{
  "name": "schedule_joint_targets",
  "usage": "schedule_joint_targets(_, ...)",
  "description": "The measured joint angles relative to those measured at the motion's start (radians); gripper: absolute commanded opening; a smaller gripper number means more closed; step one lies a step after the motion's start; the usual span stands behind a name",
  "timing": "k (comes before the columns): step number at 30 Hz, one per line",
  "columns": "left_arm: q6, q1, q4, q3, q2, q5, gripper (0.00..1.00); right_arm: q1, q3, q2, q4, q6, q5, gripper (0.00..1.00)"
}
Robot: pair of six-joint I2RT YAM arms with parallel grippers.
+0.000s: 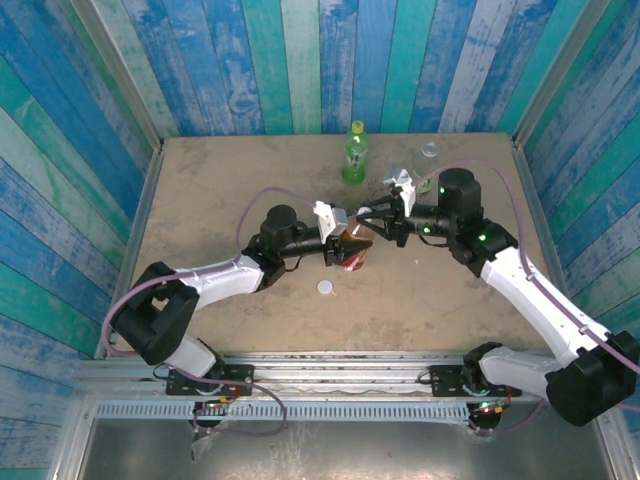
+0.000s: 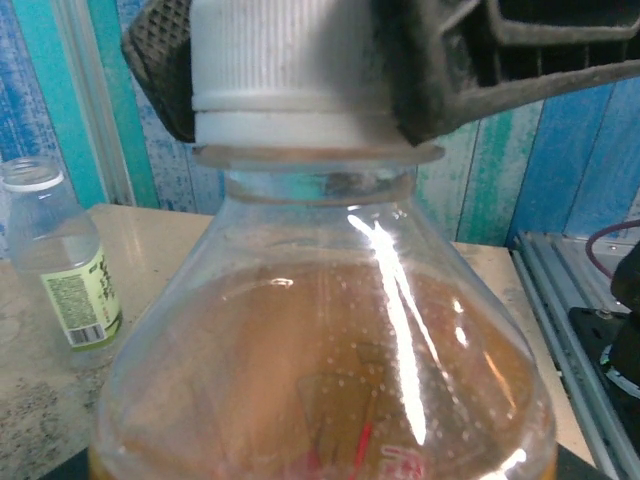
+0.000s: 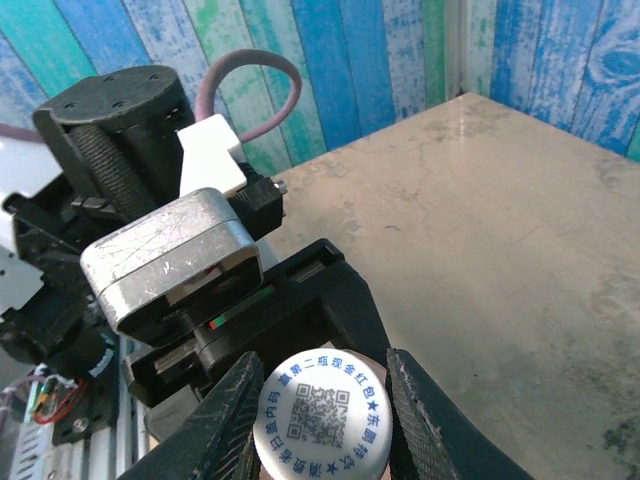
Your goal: Screw on the bottle caps
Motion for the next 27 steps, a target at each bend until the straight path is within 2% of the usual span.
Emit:
schedule_joint_targets(8,0.021,0.002,0.000,-0.024,-0.002,-0.082,1.00,0.008,0.000,-0.002,-0.015,-0.019,0.095,0.20)
schedule_joint_targets(10,0.024,0.006,0.003,-0.058,-0.008,-0.113,0.94,0.008,0.000,-0.002,-0.018,-0.026,0.122,0.21)
schedule_joint_targets(16,-0.019,0.028,0.027,-0.239,-0.126,-0.256,0.94,0.008,0.030,0.065,0.003,-0.042,0.226,0.21)
schedule_joint_targets(20,-0.048,0.048,0.034,-0.354,-0.280,-0.368,0.94,0.009,0.081,0.183,0.038,-0.046,0.292,0.21)
schedule_joint_targets(27,-0.056,0.050,0.026,-0.430,-0.479,-0.496,0.94,0.038,0.225,0.408,0.077,-0.056,0.391,0.22)
